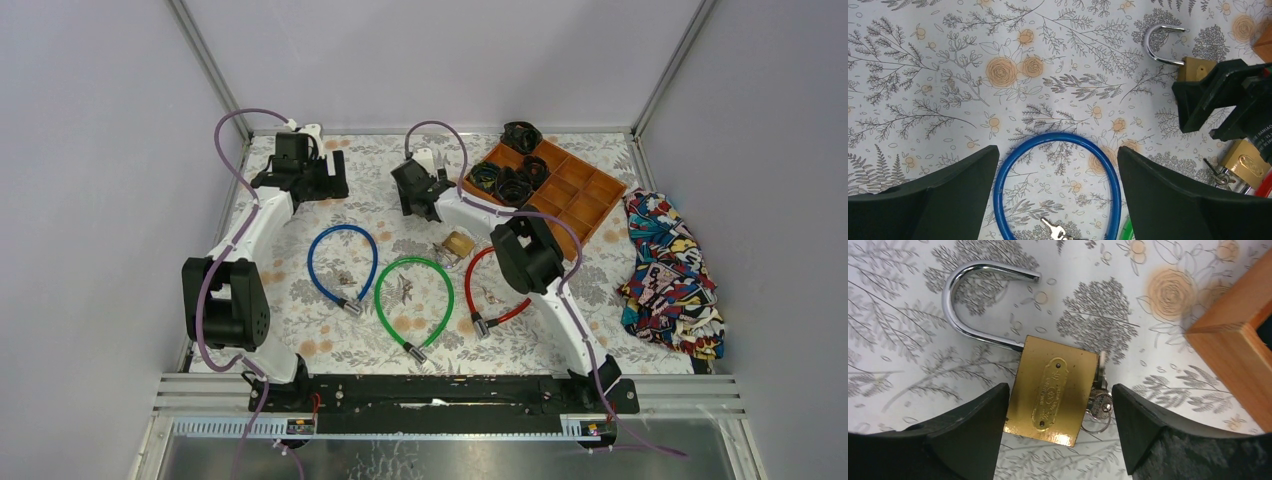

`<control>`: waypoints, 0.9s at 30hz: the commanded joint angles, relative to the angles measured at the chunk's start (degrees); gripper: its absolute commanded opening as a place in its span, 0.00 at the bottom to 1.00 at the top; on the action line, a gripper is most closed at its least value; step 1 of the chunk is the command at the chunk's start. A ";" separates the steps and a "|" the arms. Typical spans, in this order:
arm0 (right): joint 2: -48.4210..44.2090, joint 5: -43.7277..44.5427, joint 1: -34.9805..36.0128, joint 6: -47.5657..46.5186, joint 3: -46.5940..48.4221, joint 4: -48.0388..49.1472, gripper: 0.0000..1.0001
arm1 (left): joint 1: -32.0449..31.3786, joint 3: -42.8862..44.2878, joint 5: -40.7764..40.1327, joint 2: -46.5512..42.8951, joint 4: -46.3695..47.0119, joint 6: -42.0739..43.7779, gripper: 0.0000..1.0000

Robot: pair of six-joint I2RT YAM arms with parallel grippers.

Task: Lock with the key
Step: Pick up the lock from the center of the board.

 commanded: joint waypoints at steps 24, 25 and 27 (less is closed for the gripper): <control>-3.70 -7.25 -2.74 4.95 3.90 -12.89 0.79 | -0.09 -0.88 3.24 -0.23 2.24 -0.99 0.95; -3.56 -7.36 -2.79 5.25 3.51 -12.55 0.78 | -0.09 -1.02 3.29 -0.26 2.24 -0.99 0.95; -3.33 -7.41 -2.75 5.87 2.78 -12.21 0.74 | -0.09 -1.16 3.41 -0.35 2.23 -0.99 0.95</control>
